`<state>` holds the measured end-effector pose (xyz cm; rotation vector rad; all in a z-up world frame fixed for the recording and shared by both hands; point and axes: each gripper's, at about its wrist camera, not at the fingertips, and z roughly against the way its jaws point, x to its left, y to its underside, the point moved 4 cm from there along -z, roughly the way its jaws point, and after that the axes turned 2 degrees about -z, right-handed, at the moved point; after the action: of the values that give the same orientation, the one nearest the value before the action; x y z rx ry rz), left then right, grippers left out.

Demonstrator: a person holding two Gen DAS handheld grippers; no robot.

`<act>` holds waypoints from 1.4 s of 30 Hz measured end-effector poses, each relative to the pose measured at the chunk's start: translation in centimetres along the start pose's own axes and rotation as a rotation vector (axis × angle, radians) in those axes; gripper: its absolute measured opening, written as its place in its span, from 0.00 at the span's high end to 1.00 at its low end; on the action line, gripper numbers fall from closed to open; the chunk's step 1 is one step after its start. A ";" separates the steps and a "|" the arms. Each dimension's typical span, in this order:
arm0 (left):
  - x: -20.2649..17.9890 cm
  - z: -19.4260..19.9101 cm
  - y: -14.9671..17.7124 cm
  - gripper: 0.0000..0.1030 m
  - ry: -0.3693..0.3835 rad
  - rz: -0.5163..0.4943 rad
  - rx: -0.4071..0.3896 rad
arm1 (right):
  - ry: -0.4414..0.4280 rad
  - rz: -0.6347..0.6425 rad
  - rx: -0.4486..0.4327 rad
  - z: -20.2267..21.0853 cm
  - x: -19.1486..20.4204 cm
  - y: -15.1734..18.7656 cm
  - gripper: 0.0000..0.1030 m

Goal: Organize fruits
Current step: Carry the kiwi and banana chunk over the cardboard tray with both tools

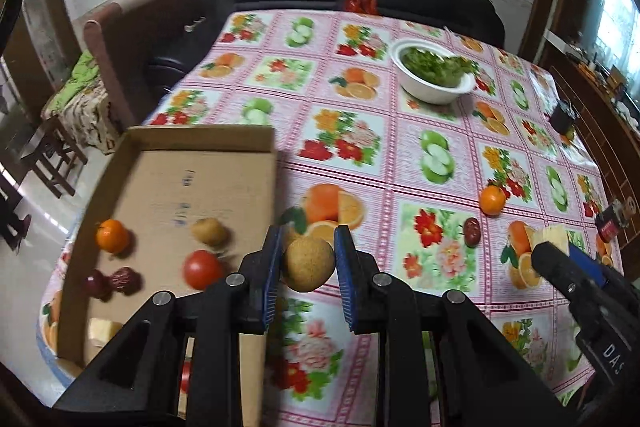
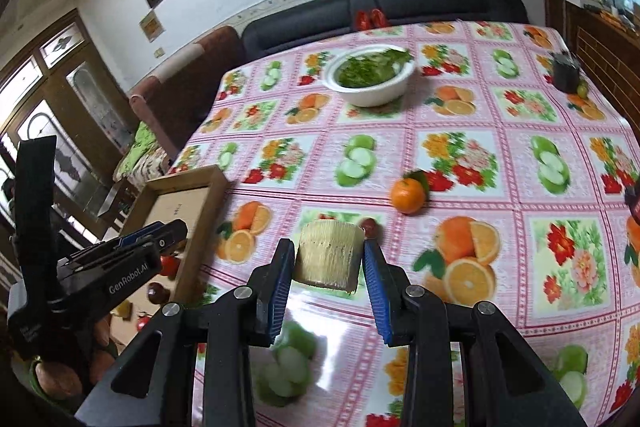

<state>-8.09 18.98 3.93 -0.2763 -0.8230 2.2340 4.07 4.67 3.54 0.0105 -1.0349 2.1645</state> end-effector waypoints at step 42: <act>12.7 -0.8 0.5 0.77 -0.177 0.151 0.014 | -0.179 0.170 0.029 -4.3 12.8 -2.3 0.65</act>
<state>-17.06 27.98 3.59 -0.1390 -0.9049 2.4309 -2.73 16.37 5.99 0.1362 -1.1407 2.3664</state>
